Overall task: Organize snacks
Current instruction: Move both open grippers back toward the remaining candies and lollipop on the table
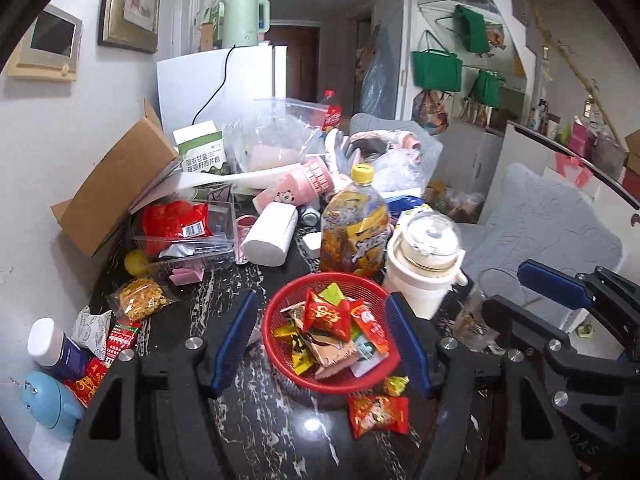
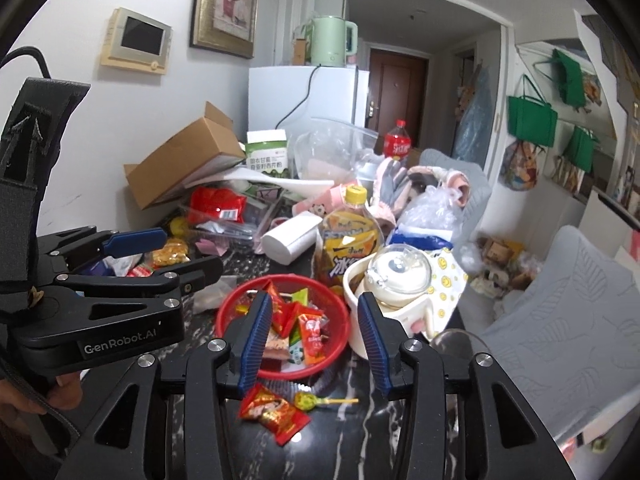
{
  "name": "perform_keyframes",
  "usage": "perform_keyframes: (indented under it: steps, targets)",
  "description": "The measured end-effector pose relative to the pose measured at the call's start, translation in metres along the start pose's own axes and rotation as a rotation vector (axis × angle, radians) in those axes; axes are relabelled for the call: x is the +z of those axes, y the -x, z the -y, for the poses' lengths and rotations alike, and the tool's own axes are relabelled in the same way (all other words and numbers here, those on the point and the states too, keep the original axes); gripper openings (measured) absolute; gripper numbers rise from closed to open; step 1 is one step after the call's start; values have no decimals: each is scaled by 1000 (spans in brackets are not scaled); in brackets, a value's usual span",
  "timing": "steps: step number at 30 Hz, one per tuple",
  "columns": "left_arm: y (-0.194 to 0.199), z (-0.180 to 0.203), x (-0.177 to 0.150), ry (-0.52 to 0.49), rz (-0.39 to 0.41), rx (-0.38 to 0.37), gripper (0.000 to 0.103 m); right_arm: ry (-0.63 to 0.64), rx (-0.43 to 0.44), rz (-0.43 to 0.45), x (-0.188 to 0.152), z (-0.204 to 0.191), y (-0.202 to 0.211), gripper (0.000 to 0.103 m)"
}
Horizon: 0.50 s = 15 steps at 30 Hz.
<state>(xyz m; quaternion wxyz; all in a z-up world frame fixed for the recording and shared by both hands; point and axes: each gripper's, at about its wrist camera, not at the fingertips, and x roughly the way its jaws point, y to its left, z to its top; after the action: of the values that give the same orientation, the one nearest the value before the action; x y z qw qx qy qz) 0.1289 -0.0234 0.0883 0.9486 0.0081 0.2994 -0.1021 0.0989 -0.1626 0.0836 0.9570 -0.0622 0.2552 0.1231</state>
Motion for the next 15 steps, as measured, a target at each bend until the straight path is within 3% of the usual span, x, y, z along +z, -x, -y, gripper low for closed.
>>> perform_keyframes:
  steps: [2,15]
  targets:
    - [9,3,-5,-12,9,-10,66,2,-11,12,-4,-3,10,56]
    - [47,14,-43,-29,-7,-79,65,-25,-10,19,-39,-10,51,70]
